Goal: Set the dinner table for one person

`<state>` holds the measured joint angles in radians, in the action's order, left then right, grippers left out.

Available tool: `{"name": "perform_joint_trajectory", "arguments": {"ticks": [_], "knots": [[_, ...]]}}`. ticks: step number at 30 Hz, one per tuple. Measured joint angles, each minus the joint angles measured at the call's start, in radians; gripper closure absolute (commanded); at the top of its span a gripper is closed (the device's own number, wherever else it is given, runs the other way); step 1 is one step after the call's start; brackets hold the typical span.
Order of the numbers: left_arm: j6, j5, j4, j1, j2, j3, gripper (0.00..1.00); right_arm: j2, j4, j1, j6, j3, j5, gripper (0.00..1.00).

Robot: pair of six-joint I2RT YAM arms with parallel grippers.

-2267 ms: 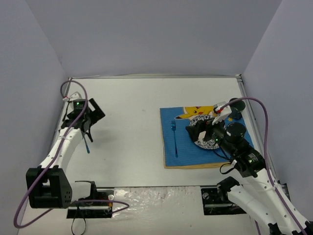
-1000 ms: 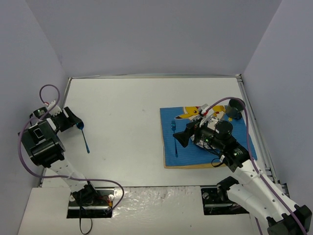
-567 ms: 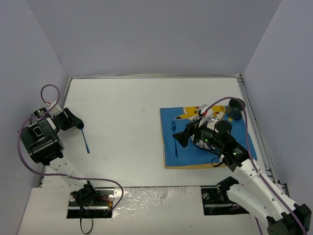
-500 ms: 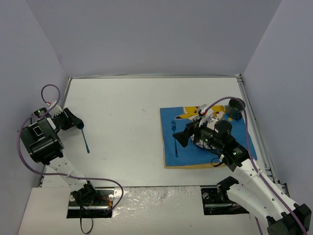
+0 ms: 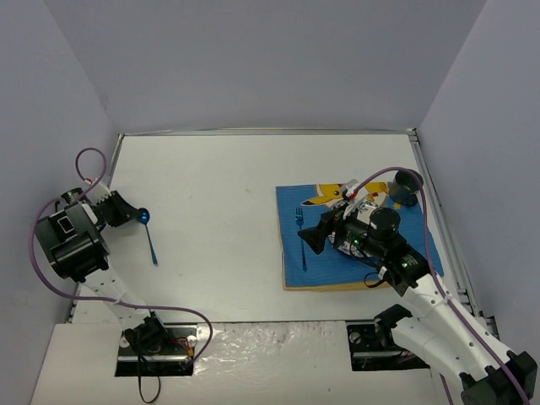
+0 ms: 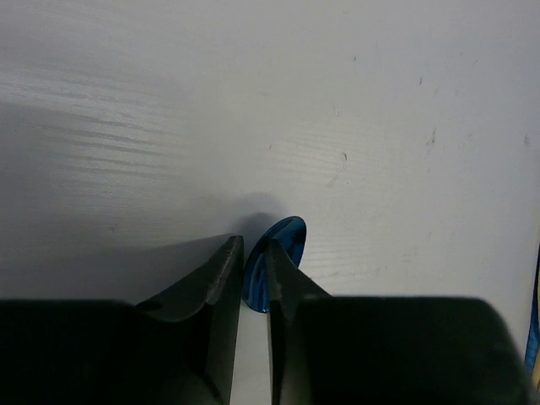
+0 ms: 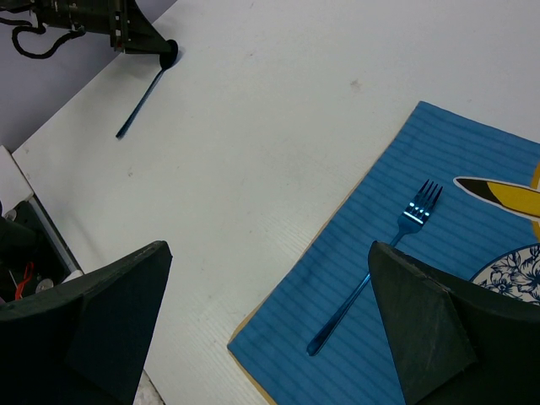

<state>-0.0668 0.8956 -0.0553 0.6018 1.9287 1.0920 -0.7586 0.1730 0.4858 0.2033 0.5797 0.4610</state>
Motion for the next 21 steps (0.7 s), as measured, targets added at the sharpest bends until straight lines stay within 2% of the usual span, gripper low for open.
{"name": "perform_joint_trajectory", "arguments": {"ticks": [2, 14, 17, 21], "knots": [[0.001, 0.003, -0.001, 0.000, 0.003, 0.000, 1.00, 0.000, 0.000, 0.000, -0.001, 0.000, 0.000, 0.00], [-0.107, 0.028, 0.076, -0.007, -0.024, -0.054, 1.00, 0.000, -0.001, 0.000, -0.002, 0.000, -0.001, 0.00], [-0.156, 0.011, 0.111, -0.029, -0.081, -0.083, 1.00, 0.000, -0.004, 0.000, -0.002, 0.000, -0.005, 0.00], [-0.214, -0.089, 0.142, -0.138, -0.282, -0.122, 1.00, -0.032, -0.050, 0.000, 0.003, 0.041, -0.034, 0.00]]}}
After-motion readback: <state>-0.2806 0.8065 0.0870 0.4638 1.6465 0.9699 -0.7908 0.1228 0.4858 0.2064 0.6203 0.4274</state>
